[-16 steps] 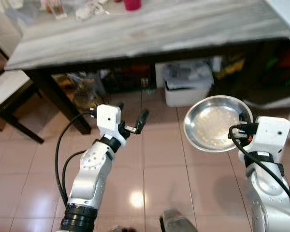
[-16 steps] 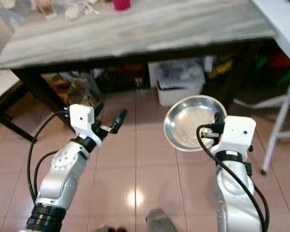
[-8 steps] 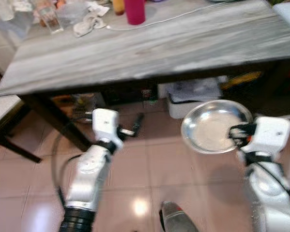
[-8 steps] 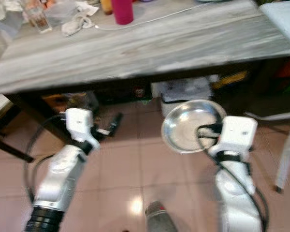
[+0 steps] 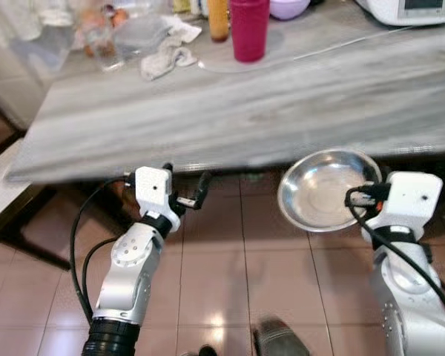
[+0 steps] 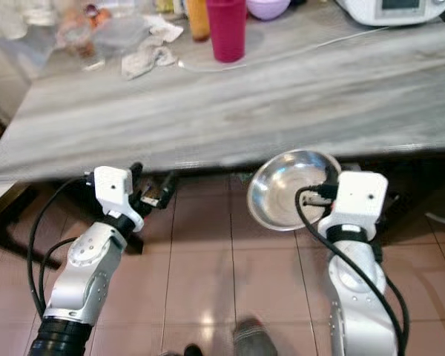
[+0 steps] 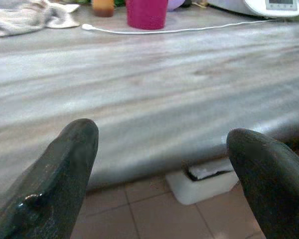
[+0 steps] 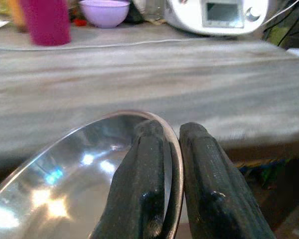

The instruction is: Setting the table

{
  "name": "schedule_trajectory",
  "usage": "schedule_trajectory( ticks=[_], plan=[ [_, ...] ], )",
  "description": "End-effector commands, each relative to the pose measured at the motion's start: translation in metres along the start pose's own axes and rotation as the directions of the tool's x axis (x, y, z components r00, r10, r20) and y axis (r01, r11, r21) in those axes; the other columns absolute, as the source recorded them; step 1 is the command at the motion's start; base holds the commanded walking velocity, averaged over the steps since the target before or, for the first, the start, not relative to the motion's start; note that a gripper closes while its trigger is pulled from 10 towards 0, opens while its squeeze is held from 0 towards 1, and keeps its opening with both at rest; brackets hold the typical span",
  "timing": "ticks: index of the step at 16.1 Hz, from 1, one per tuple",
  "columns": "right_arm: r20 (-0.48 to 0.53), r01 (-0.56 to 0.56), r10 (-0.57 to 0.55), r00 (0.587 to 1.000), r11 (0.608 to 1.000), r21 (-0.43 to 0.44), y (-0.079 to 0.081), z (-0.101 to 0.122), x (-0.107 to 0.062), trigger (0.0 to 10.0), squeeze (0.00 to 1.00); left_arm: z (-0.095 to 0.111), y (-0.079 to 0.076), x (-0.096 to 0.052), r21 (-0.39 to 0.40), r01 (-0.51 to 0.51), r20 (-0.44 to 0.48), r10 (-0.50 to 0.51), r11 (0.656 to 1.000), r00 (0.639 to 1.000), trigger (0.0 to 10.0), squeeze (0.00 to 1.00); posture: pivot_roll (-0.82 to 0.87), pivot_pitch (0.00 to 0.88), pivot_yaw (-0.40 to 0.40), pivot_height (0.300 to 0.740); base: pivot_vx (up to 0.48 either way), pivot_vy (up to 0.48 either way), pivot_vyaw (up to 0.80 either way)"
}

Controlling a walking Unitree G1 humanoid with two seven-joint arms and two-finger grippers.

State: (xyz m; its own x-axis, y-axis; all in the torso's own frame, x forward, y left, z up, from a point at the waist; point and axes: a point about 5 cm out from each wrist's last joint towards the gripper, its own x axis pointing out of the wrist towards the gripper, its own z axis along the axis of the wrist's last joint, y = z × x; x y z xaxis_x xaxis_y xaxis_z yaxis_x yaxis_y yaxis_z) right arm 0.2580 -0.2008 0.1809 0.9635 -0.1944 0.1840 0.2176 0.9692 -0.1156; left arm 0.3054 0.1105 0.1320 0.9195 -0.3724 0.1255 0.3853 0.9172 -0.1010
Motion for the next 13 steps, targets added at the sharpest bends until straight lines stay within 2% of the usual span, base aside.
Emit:
schedule_trajectory(
  ticks=[1, 3, 4, 6, 9, 11, 13],
  plan=[
    [0.046, 0.008, -0.008, 0.999, 1.000, -0.007, -0.003, 0.011, 0.001, 10.0, 0.00, 0.000, -0.003, -0.001, 0.009, 0.011, -0.003, -0.011, 1.000, 1.000, 10.0, 0.00, -0.34, 0.226, 0.108, 0.740, 0.480, 0.000, 0.00],
    [0.088, 0.022, -0.021, 0.996, 1.000, -0.012, -0.007, 0.024, 0.007, 10.0, 0.00, 0.000, -0.003, 0.000, 0.008, 0.013, -0.002, -0.013, 1.000, 1.000, 10.0, 0.00, -0.34, 0.226, 0.108, 0.740, 0.480, 0.000, 0.00],
    [0.140, 0.037, -0.035, 0.990, 0.999, -0.016, -0.011, 0.039, 0.011, 10.0, 0.00, 0.001, -0.004, 0.001, 0.003, 0.013, 0.002, -0.013, 1.000, 1.000, 10.0, 0.00, -0.35, 0.225, 0.109, 0.740, 0.480, 0.000, 0.00],
    [0.202, 0.070, -0.061, 0.978, 0.997, -0.037, -0.019, 0.056, 0.016, 10.0, 0.00, 0.001, -0.004, 0.002, -0.010, -0.001, 0.010, 0.001, 1.000, 1.000, 10.0, 0.00, -0.35, 0.225, 0.109, 0.740, 0.156, 0.000, 0.00],
    [0.194, 0.097, -0.087, 0.977, 0.994, -0.042, -0.025, 0.055, 0.017, 10.0, 0.00, 0.000, -0.004, 0.003, -0.008, -0.009, 0.005, 0.009, 1.000, 1.000, 10.0, 0.00, -0.35, 0.225, 0.109, 0.740, 0.000, 0.000, 0.00],
    [0.135, 0.146, -0.140, 0.981, 0.988, -0.039, -0.034, 0.044, 0.016, 10.0, 0.00, -0.002, -0.007, 0.003, -0.019, -0.003, -0.020, 0.002, 1.000, 1.000, 10.0, 0.00, -0.35, 0.225, 0.105, 0.740, 0.000, 0.000, 0.00],
    [0.102, 0.146, -0.142, 0.985, 0.989, -0.031, -0.032, 0.037, 0.013, 10.0, 0.00, -0.005, -0.013, 0.001, -0.069, 0.064, -0.037, -0.066, 0.996, 0.997, 10.0, 0.00, -0.35, 0.225, 0.105, 0.740, 0.000, 0.000, 0.00]
  ],
)
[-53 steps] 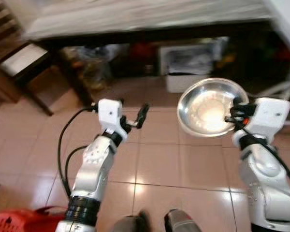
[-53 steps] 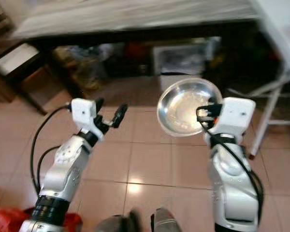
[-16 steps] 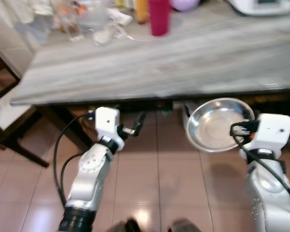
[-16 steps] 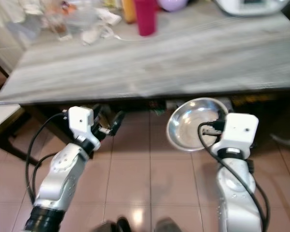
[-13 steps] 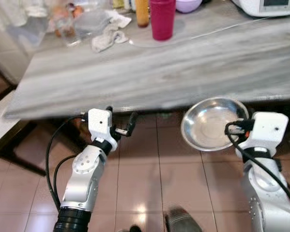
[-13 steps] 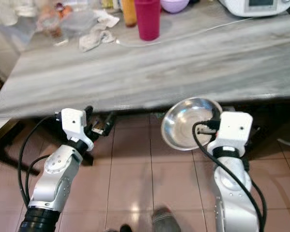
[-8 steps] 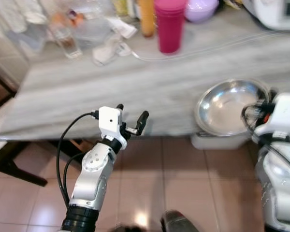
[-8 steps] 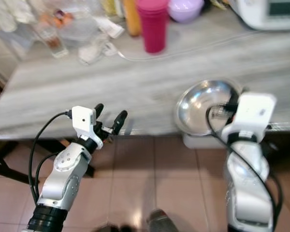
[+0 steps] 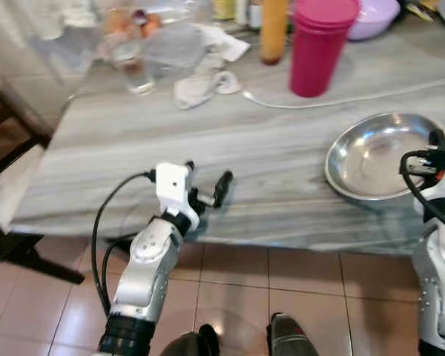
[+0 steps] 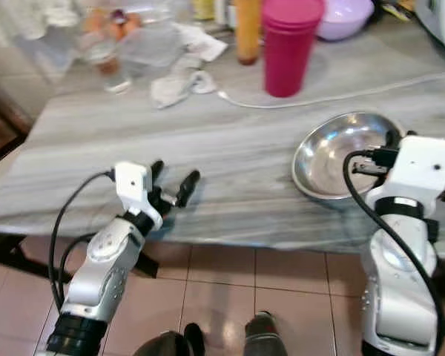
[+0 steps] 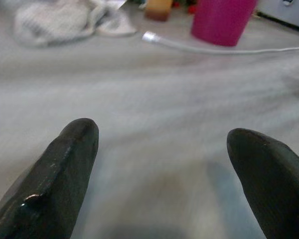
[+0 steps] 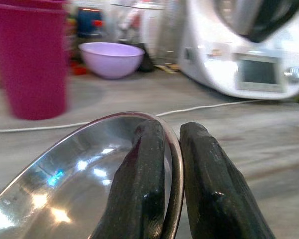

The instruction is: Setting the table

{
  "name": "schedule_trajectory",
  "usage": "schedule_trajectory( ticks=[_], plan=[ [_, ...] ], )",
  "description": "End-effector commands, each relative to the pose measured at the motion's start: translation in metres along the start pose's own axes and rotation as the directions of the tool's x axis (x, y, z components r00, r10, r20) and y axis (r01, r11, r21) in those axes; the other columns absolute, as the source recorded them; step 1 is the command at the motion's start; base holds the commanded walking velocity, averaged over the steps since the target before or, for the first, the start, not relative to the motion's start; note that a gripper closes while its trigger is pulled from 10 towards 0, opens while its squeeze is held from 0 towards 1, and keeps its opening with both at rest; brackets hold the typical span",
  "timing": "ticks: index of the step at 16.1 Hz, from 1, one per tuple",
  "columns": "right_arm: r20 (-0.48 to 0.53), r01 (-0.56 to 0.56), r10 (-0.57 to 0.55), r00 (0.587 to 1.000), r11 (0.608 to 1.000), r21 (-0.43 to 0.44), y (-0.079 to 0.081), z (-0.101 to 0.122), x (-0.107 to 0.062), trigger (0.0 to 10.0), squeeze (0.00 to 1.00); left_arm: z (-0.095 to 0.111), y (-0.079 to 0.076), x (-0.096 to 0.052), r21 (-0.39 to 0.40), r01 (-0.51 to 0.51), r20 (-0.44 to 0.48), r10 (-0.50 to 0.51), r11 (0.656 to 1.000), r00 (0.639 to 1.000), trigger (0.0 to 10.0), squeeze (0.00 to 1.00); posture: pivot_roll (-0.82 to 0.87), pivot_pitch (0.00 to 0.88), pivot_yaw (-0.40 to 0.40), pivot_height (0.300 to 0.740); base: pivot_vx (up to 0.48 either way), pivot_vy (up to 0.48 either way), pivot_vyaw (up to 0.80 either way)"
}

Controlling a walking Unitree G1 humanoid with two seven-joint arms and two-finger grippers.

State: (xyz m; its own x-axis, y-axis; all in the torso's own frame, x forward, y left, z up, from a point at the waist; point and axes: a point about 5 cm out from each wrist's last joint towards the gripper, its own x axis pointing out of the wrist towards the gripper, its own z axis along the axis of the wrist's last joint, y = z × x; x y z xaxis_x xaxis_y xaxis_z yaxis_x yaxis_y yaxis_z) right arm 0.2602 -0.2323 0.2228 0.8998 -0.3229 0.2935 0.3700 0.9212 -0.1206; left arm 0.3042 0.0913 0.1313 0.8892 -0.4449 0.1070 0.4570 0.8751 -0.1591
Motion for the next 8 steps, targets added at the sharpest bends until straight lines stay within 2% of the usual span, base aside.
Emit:
schedule_trajectory(
  ticks=[1, 2, 5, 8],
  plan=[
    [-0.011, -0.009, 0.009, 1.000, 1.000, 0.006, 0.003, -0.001, -0.005, 10.0, 0.00, -0.001, 0.002, -0.007, -0.021, 0.034, -0.010, -0.034, 0.999, 0.999, 10.0, 0.00, -0.35, 0.225, 0.105, 0.740, 0.000, 0.000, 0.00],
    [-0.034, -0.011, 0.012, 0.999, 1.000, 0.010, 0.005, -0.006, -0.009, 10.0, 0.00, -0.003, -0.002, -0.009, -0.030, 0.079, -0.027, -0.080, 0.996, 0.996, 10.0, 0.00, -0.35, 0.225, 0.105, 0.740, 0.000, 0.000, 0.00],
    [-0.068, -0.007, 0.009, 0.998, 1.000, 0.024, 0.008, -0.012, -0.012, 10.0, 0.00, -0.004, 0.000, -0.009, 0.003, 0.070, -0.065, -0.070, 0.998, 0.995, 10.0, 0.00, -0.34, 0.225, 0.104, 0.740, 0.000, 0.000, 0.00],
    [-0.126, 0.041, -0.038, 0.991, 0.999, 0.014, 0.004, -0.023, -0.017, 10.0, 0.00, -0.006, -0.001, -0.012, 0.011, 0.121, -0.100, -0.119, 0.993, 0.988, 10.0, 0.00, -0.34, 0.226, 0.103, 0.740, 0.000, 0.000, 0.00]
  ],
)
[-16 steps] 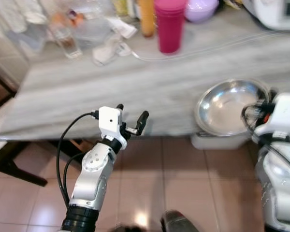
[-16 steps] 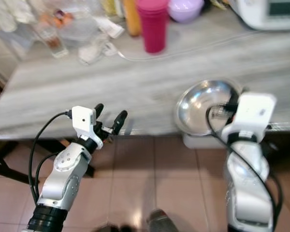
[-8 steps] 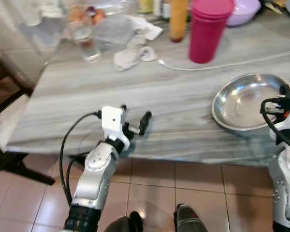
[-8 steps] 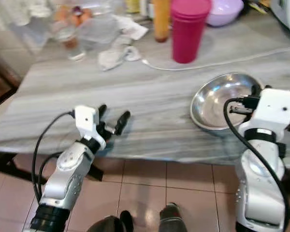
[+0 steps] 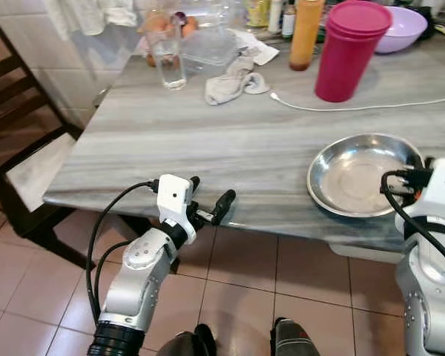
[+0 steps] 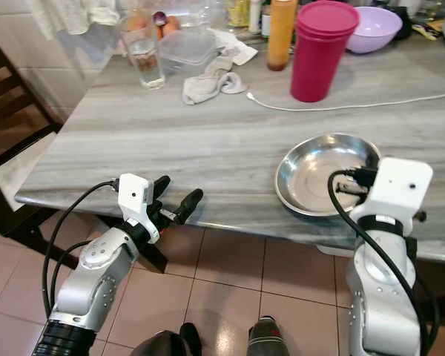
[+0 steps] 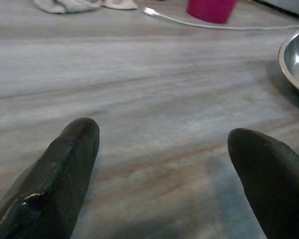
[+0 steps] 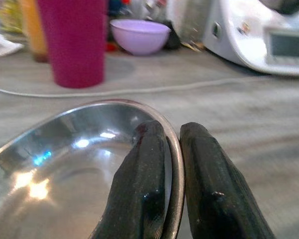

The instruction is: Setting the table

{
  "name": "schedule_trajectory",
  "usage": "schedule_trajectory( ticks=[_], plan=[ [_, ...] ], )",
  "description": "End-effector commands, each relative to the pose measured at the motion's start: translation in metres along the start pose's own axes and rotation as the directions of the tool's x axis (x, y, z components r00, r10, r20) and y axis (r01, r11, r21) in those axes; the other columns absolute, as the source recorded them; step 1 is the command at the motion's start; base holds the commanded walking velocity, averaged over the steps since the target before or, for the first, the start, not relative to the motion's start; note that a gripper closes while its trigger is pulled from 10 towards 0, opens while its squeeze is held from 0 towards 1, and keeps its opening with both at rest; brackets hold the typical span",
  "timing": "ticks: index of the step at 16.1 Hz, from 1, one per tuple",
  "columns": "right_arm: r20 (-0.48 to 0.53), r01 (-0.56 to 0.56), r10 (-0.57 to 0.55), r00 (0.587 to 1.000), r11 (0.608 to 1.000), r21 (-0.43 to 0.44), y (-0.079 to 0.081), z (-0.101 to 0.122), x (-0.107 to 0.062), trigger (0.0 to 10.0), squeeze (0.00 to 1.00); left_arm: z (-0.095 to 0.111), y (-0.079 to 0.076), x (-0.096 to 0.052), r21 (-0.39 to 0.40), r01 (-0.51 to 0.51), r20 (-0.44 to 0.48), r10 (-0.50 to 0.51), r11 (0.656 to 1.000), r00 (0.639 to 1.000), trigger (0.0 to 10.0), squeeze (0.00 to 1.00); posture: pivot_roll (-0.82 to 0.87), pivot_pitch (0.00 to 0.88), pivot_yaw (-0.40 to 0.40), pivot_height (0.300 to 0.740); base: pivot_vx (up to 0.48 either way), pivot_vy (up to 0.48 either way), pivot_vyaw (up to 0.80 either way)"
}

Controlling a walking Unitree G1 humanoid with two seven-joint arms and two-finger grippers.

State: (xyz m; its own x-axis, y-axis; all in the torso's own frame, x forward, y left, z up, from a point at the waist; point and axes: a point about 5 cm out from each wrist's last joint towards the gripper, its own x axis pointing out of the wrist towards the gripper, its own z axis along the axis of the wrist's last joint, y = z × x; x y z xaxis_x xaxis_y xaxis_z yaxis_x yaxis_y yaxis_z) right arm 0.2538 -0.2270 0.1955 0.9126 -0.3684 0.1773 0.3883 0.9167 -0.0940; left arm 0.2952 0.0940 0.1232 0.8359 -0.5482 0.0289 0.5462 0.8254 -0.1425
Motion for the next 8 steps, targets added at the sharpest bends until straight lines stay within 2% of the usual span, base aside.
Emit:
schedule_trajectory(
  ticks=[1, 5, 8],
  plan=[
    [-0.014, 0.022, -0.022, 1.000, 1.000, -0.005, -0.003, -0.001, -0.002, 10.0, 0.00, 0.001, -0.002, -0.002, 0.010, 0.025, -0.009, -0.025, 1.000, 1.000, 10.0, 0.00, -0.34, 0.226, 0.103, 0.740, 0.000, 0.000, 0.00],
    [-0.083, 0.065, -0.068, 0.994, 0.997, -0.031, -0.007, -0.013, -0.005, 10.0, 0.00, 0.000, -0.007, -0.003, 0.009, 0.061, -0.020, -0.061, 0.998, 0.998, 10.0, 0.00, -0.34, 0.223, 0.101, 0.740, 0.000, 0.000, 0.00],
    [-0.102, 0.084, -0.088, 0.991, 0.996, -0.039, -0.011, -0.018, -0.006, 10.0, 0.00, 0.000, -0.011, -0.002, -0.031, 0.103, -0.019, -0.104, 0.994, 0.994, 10.0, 0.00, -0.34, 0.224, 0.099, 0.740, 0.000, 0.000, -0.71]
  ],
)
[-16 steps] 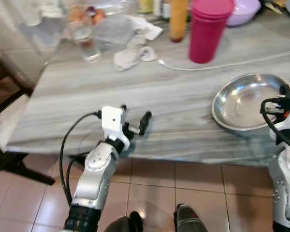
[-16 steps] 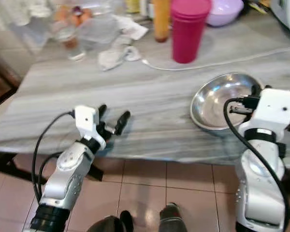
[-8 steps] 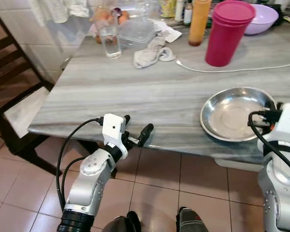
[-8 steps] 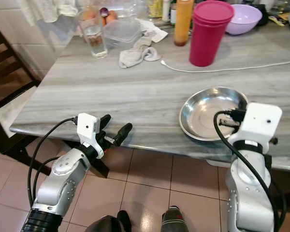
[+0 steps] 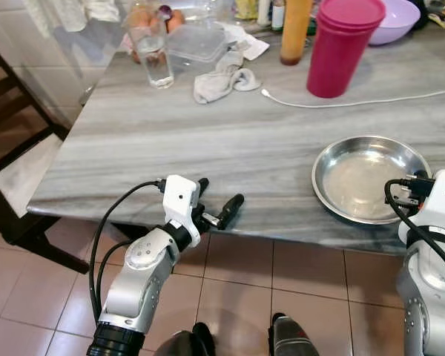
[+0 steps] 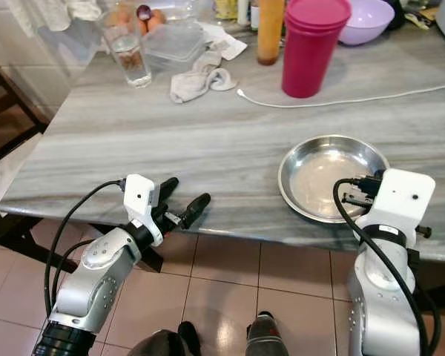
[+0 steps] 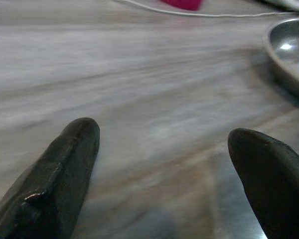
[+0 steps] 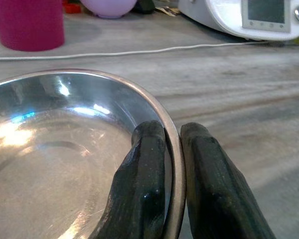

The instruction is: Setting the table

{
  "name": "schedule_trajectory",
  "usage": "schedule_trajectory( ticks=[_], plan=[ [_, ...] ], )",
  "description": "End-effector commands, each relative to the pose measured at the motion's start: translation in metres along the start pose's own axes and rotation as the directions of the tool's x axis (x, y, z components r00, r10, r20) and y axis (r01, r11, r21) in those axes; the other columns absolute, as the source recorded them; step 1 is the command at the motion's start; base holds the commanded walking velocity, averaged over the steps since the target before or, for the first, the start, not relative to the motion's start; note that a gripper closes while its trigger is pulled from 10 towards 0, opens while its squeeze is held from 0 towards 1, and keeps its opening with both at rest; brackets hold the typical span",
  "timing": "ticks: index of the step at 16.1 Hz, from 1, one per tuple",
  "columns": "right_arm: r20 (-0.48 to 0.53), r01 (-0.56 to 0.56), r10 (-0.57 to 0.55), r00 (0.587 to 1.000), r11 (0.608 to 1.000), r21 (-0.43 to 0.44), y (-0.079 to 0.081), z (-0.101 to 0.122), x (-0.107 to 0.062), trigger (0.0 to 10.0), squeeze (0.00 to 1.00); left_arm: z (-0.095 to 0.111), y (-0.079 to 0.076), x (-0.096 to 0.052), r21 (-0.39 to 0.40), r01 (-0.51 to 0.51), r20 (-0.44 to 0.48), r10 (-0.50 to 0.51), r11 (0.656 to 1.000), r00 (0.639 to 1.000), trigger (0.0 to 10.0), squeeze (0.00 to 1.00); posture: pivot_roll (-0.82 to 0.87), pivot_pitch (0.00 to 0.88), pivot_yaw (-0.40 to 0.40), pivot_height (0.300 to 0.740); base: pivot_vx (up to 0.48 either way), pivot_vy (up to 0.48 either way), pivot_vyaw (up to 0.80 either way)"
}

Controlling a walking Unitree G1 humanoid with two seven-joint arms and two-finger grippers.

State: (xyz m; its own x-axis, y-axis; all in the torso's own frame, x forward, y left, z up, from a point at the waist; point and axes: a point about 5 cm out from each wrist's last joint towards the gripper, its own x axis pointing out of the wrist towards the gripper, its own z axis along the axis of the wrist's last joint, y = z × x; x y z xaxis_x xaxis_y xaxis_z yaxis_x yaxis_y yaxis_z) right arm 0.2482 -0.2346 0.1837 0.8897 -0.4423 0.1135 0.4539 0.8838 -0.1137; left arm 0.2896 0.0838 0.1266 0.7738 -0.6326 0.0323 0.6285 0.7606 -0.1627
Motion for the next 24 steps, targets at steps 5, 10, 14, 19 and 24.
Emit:
schedule_trajectory(
  ticks=[5, 10, 14, 19, 24],
  plan=[
    [-0.051, 0.025, -0.026, 0.998, 1.000, -0.012, -0.003, -0.011, -0.001, 10.0, 0.00, 0.002, -0.011, -0.005, -0.052, 0.129, -0.021, -0.130, 0.990, 0.991, 10.0, 0.00, -0.34, 0.226, 0.097, 0.740, 0.000, 0.000, -0.09],
    [-0.059, 0.027, -0.028, 0.998, 1.000, -0.013, -0.003, -0.014, -0.002, 10.0, 0.00, 0.004, -0.012, -0.004, -0.053, 0.110, -0.016, -0.111, 0.992, 0.994, 10.0, 0.00, -0.34, 0.231, 0.094, 0.740, 0.000, 0.000, -0.34],
    [-0.068, 0.025, -0.025, 0.997, 1.000, -0.008, -0.002, -0.016, -0.001, 10.0, 0.00, 0.004, -0.013, -0.002, -0.071, 0.102, -0.017, -0.104, 0.992, 0.994, 10.0, 0.00, -0.34, 0.230, 0.091, 0.740, 0.000, 0.000, -0.59],
    [-0.067, 0.024, -0.021, 0.998, 0.998, 0.050, 0.004, -0.018, 0.006, 10.0, 0.00, 0.007, -0.023, -0.004, -0.123, 0.201, 0.015, -0.201, 0.972, 0.979, 10.0, 0.00, -0.34, 0.229, 0.091, 0.740, 0.000, 0.000, -0.15],
    [-0.035, 0.030, -0.027, 0.999, 0.997, 0.070, 0.010, -0.014, 0.024, 10.0, 0.00, 0.009, -0.027, -0.007, -0.110, 0.278, 0.006, -0.279, 0.954, 0.960, 10.0, 0.00, -0.34, 0.229, 0.096, 0.740, 0.000, 0.000, 0.00]
  ],
)
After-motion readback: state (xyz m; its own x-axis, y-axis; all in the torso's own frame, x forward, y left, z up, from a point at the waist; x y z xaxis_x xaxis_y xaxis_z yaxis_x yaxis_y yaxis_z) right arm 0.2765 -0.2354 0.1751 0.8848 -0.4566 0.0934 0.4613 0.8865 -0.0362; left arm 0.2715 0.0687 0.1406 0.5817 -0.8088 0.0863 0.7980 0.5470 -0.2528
